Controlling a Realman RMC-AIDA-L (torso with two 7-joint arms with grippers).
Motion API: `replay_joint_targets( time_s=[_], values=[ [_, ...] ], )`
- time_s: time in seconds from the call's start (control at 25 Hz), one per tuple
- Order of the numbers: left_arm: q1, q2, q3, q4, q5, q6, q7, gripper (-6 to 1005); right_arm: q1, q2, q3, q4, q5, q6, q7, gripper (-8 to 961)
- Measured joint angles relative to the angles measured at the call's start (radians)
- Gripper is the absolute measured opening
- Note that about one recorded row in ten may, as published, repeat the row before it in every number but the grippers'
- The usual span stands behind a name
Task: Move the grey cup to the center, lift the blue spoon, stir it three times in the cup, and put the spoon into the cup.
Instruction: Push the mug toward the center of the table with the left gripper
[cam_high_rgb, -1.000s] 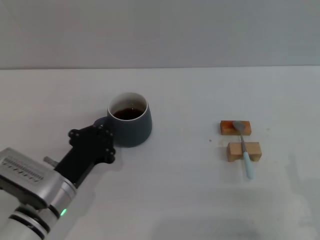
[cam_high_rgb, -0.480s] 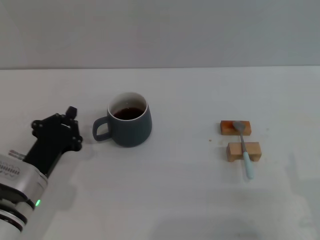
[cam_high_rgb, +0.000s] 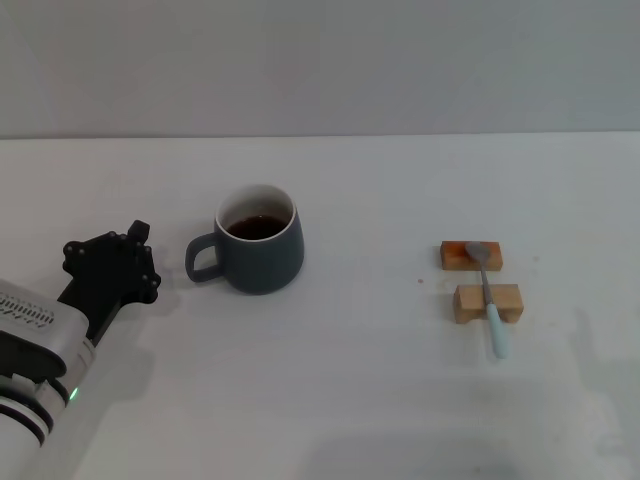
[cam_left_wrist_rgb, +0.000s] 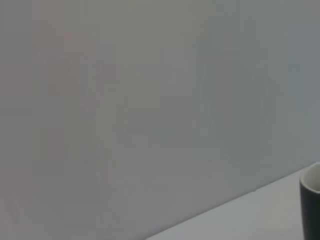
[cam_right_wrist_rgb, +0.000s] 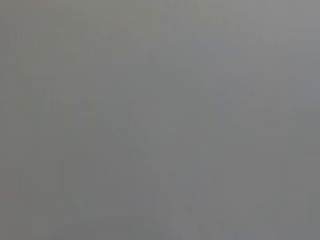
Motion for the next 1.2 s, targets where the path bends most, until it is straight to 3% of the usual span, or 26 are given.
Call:
replay_joint_targets(
  time_s=[1.2],
  values=[
    [-0.004,-0.008,0.123,-0.101,0.002,-0.028,-0.005,-1,0.005,0.0,-0.002,0.0,0.0,0.0,0.0,717]
  ],
)
